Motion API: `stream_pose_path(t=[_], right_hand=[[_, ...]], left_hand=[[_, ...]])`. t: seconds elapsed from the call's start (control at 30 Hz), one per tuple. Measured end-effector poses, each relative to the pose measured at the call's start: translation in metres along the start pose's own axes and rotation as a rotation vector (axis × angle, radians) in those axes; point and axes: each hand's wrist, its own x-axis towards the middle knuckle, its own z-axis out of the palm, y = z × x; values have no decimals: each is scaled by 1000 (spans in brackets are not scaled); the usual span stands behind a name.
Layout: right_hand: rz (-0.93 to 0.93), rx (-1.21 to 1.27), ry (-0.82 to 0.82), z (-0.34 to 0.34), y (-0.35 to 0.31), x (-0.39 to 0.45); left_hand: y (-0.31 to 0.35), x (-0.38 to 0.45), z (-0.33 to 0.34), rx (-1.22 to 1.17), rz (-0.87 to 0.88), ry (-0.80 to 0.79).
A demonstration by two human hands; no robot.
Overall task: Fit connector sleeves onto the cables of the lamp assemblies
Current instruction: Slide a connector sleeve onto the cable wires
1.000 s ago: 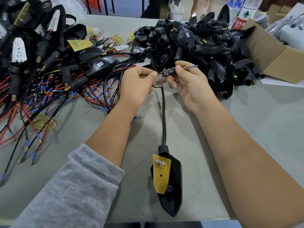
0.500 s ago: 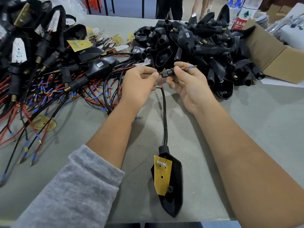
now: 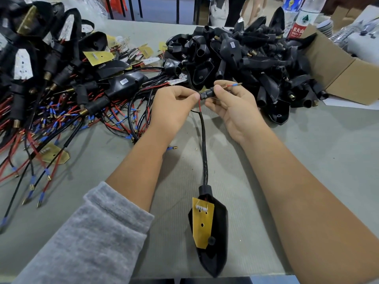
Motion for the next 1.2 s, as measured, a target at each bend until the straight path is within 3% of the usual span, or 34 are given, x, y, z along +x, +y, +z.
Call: stream_pose_path(t=[0.2, 0.6, 0.83, 1.2], right_hand=[[4, 84, 16, 0, -1, 0], [-14, 57, -34, 1, 0, 1], [-14, 118, -27, -1, 0, 1], [-23, 30, -46, 0, 1, 1]], left_hand=[[-2, 1, 2, -121, -78, 34], [4, -2, 1, -51, -7, -14], [0, 1, 2, -66, -115, -1], [3, -2, 3, -78, -81, -29]])
